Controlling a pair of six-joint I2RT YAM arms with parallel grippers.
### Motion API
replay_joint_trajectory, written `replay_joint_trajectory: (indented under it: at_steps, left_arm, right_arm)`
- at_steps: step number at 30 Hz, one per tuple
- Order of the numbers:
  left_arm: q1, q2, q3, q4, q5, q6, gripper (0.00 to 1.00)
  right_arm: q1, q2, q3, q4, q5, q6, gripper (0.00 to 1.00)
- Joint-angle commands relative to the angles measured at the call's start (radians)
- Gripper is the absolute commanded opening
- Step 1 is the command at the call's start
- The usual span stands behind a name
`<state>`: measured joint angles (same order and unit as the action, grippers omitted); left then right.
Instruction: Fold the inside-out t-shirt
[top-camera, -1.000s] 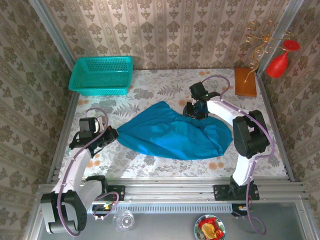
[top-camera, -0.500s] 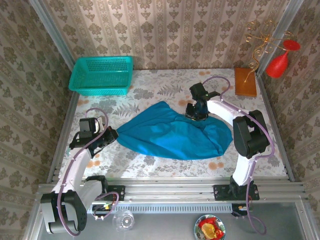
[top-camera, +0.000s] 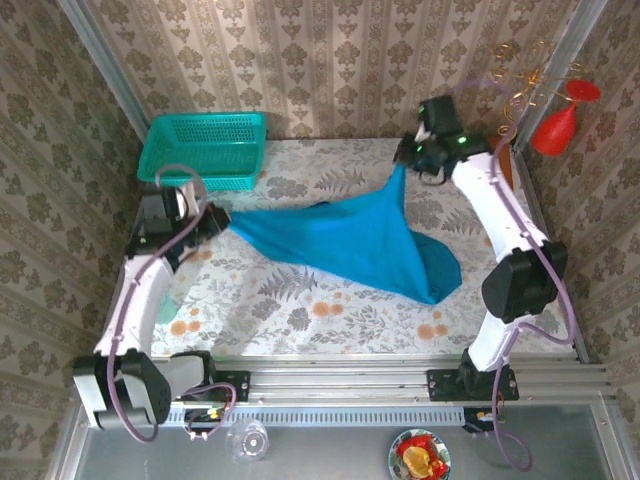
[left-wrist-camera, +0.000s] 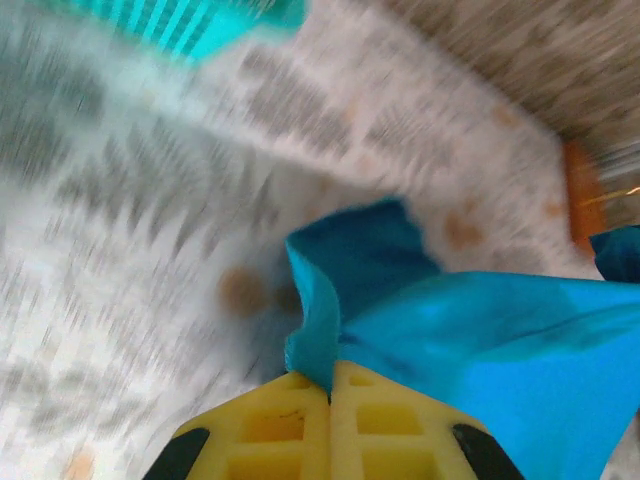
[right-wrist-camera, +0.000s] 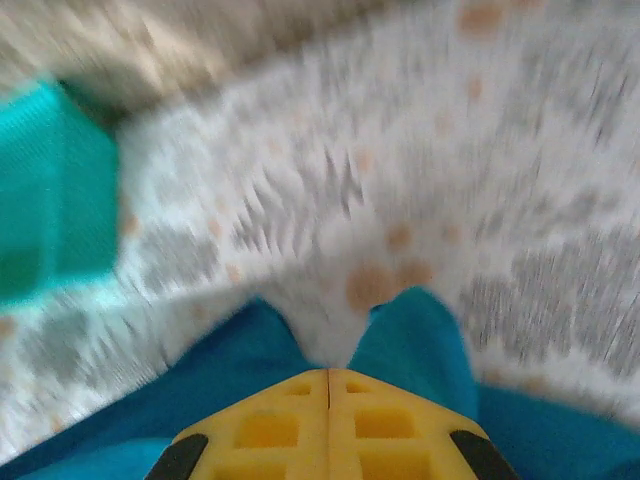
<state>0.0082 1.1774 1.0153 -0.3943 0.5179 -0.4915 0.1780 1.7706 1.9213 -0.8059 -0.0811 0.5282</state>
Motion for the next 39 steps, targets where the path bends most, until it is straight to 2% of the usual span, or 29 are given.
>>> replay_joint_trajectory:
  at_steps: [1, 6, 9, 12, 15, 17, 20, 24, 25, 26, 28, 30, 34, 37, 39]
  left_arm:
    - [0.014, 0.098, 0.246, 0.108, 0.115, 0.008, 0.00]
    - [0.043, 0.237, 0.595, 0.228, 0.272, -0.098, 0.00]
    - [0.065, 0.254, 0.676, 0.320, 0.321, -0.172, 0.00]
    - [0.093, 0.210, 0.629, 0.366, 0.337, -0.211, 0.00]
    - [0.116, 0.114, 0.482, 0.344, 0.354, -0.200, 0.00]
    - [0.128, 0.033, 0.358, 0.232, 0.349, -0.139, 0.00]
    - [0.124, -0.095, 0.138, 0.036, 0.238, -0.048, 0.00]
    - [0.115, -0.264, -0.245, -0.003, 0.134, -0.083, 0.00]
    - [0.115, -0.300, -0.346, -0.004, 0.106, -0.106, 0.00]
    - [0.116, -0.330, -0.429, -0.001, 0.081, -0.131, 0.00]
    - [0.114, -0.374, -0.554, 0.027, 0.059, -0.174, 0.00]
    - [0.113, -0.405, -0.635, 0.042, 0.025, -0.199, 0.03]
    - [0.113, -0.419, -0.693, 0.073, -0.018, -0.214, 0.06]
    - [0.112, -0.389, -0.679, 0.079, -0.027, -0.202, 0.12]
    - [0.110, -0.366, -0.664, 0.073, -0.032, -0.185, 0.11]
  right_arm:
    - [-0.064, -0.022, 0.243, -0.134, 0.024, -0.071, 0.00]
    - [-0.162, 0.021, 0.665, -0.253, 0.032, -0.097, 0.00]
    - [-0.194, -0.044, 0.702, -0.243, 0.062, -0.106, 0.00]
    - [-0.196, -0.202, 0.494, -0.170, 0.082, -0.121, 0.00]
    - [-0.196, -0.421, 0.127, -0.024, 0.054, -0.108, 0.00]
    - [-0.196, -0.568, -0.120, 0.014, 0.039, -0.094, 0.00]
    - [-0.193, -0.730, -0.445, 0.014, -0.020, -0.058, 0.00]
    - [-0.166, -0.885, -0.819, -0.019, -0.136, 0.010, 0.00]
    - [-0.149, -0.913, -0.899, -0.035, -0.144, 0.033, 0.02]
    - [-0.130, -0.937, -0.972, -0.044, -0.149, 0.052, 0.10]
    - [-0.102, -0.967, -1.076, -0.054, -0.159, 0.078, 0.32]
    - [-0.091, -0.968, -1.137, -0.059, -0.157, 0.091, 0.43]
    - [-0.085, -0.900, -1.186, -0.023, -0.140, 0.080, 0.47]
    - [-0.076, -0.816, -1.197, 0.017, -0.115, 0.056, 0.48]
    - [-0.071, -0.758, -1.202, 0.042, -0.106, 0.046, 0.49]
